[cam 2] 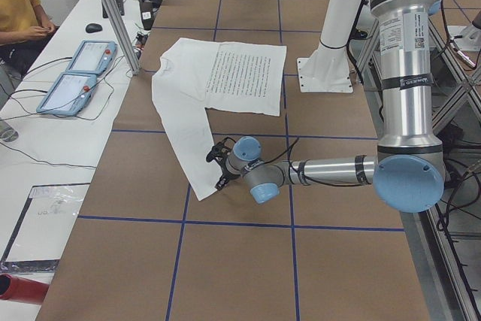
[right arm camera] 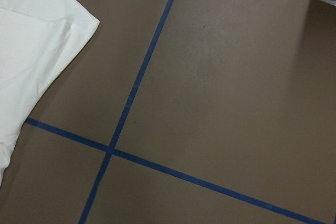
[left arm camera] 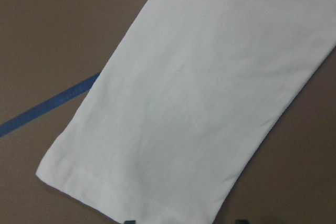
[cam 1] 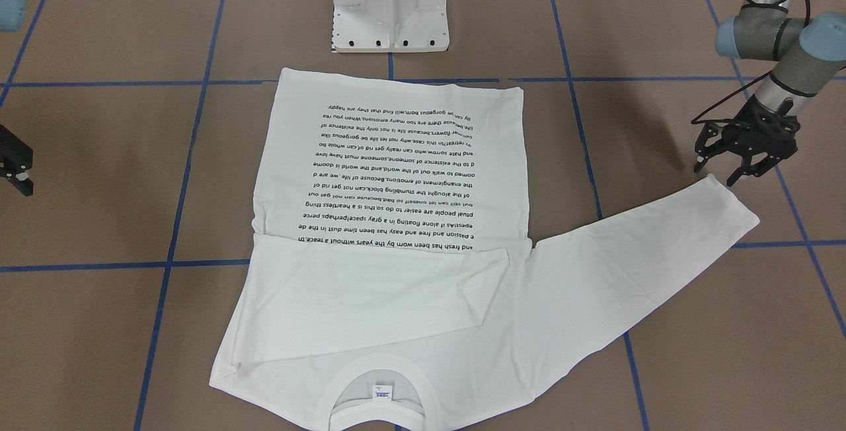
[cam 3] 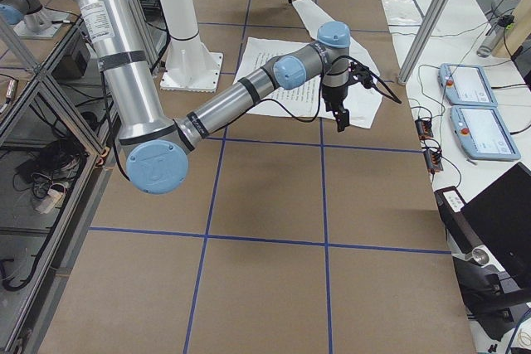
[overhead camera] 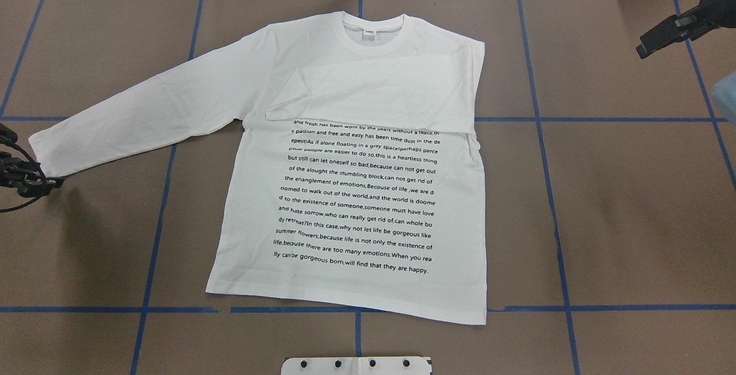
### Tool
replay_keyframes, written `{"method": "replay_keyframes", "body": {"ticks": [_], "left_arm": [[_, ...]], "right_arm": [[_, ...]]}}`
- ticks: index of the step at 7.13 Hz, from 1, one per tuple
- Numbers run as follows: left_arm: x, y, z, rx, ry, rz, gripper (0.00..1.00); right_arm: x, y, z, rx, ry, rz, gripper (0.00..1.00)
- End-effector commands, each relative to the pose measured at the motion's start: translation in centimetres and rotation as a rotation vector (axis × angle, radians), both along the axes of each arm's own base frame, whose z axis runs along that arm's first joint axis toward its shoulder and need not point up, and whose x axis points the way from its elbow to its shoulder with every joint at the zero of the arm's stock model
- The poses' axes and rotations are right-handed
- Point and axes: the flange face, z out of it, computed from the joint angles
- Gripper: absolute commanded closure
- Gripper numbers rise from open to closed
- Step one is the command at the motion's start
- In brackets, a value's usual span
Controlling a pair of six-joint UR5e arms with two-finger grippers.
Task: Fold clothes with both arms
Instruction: 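Lower the left gripper onto the sleeve cuff and grasp it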
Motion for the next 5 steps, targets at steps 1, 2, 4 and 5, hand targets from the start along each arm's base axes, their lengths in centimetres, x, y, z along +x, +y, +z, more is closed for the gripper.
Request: {"method": "replay_keyframes", "body": {"ticks": [1,2,4,5], "left_arm": [[0.42,0.09,0.18,0.001,-0.009,0.002,0.41],[0.42,-0.09,0.38,0.002,-0.016,-0.009,0.49],[0.45,-0.13,0.47,0.000,-0.017,-0.010,0.85],[0.41,-0.08,0.44,0.001,-0.016,-0.010,1.00]], "right_arm": [[-0.01,0.00,0.27,-0.004,0.002,0.000,0.00],[0.01,0.03,0.22,-0.004,0.002,0.000,0.00],[0.00,0.03,0.20,-0.005,0.001,0.002,0.00],[0.01,0.03,0.22,-0.006,0.001,0.002,0.00]]}}
